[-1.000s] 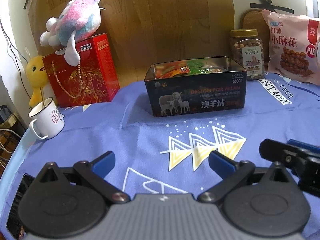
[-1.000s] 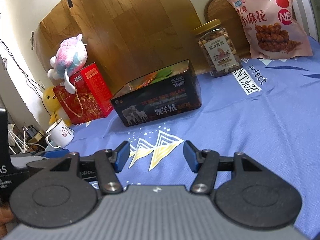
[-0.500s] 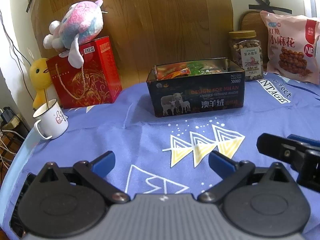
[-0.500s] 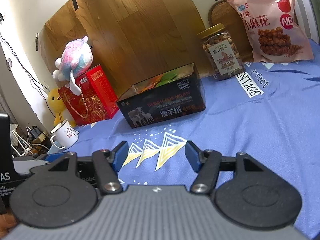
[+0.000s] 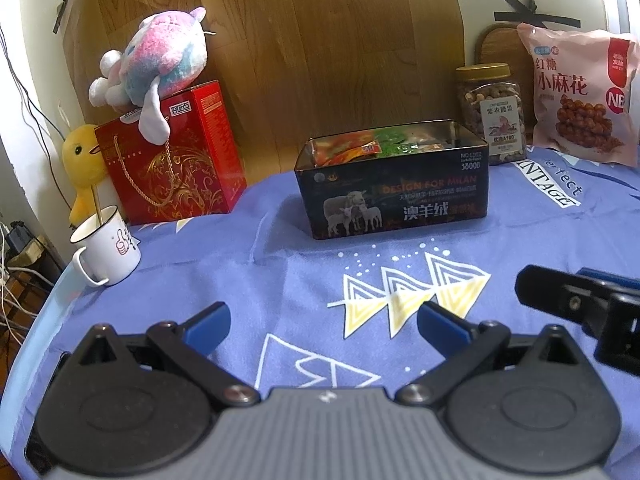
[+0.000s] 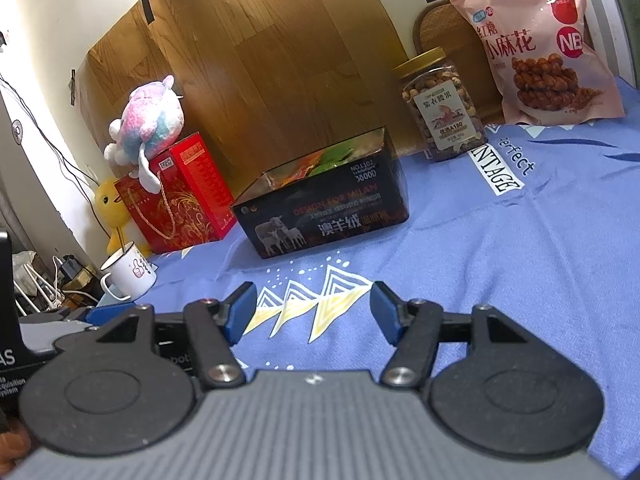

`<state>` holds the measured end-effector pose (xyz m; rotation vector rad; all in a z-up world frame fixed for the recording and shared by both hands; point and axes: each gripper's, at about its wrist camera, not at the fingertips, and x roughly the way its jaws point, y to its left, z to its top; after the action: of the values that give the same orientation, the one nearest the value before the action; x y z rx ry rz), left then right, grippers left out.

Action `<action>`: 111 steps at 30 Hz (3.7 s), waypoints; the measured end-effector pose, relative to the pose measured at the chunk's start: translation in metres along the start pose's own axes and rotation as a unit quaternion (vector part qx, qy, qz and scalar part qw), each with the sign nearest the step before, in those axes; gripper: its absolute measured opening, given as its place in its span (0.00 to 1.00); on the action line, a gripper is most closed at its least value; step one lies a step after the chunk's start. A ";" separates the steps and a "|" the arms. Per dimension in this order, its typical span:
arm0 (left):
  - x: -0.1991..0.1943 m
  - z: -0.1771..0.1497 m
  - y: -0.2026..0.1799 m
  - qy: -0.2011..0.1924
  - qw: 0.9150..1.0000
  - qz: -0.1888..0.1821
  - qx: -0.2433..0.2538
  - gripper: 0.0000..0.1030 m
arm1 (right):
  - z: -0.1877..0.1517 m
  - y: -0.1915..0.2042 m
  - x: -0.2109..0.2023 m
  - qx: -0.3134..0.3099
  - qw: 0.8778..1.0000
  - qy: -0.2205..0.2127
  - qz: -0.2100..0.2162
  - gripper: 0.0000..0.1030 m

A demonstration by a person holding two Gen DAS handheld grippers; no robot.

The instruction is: Organize snacks

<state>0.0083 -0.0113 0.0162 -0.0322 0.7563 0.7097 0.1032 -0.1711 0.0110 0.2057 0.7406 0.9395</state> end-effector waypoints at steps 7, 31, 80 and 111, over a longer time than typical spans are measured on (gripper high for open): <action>0.001 -0.001 0.002 -0.003 1.000 0.007 -0.001 1.00 | -0.001 -0.001 0.001 0.004 1.000 0.002 0.000 0.63; 0.001 -0.004 0.003 -0.003 1.000 -0.007 -0.014 1.00 | -0.002 -0.002 0.000 0.007 1.000 0.001 0.000 0.64; 0.013 -0.003 -0.010 0.014 1.000 0.013 0.014 1.00 | -0.003 -0.007 0.006 0.013 1.000 0.009 0.002 0.64; 0.036 0.004 -0.024 0.032 0.999 -0.004 0.007 1.00 | 0.002 -0.027 0.013 0.019 1.000 0.009 -0.012 0.64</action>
<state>0.0437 -0.0081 -0.0093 -0.0449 0.8223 0.6977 0.1274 -0.1765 -0.0066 0.2209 0.7771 0.9054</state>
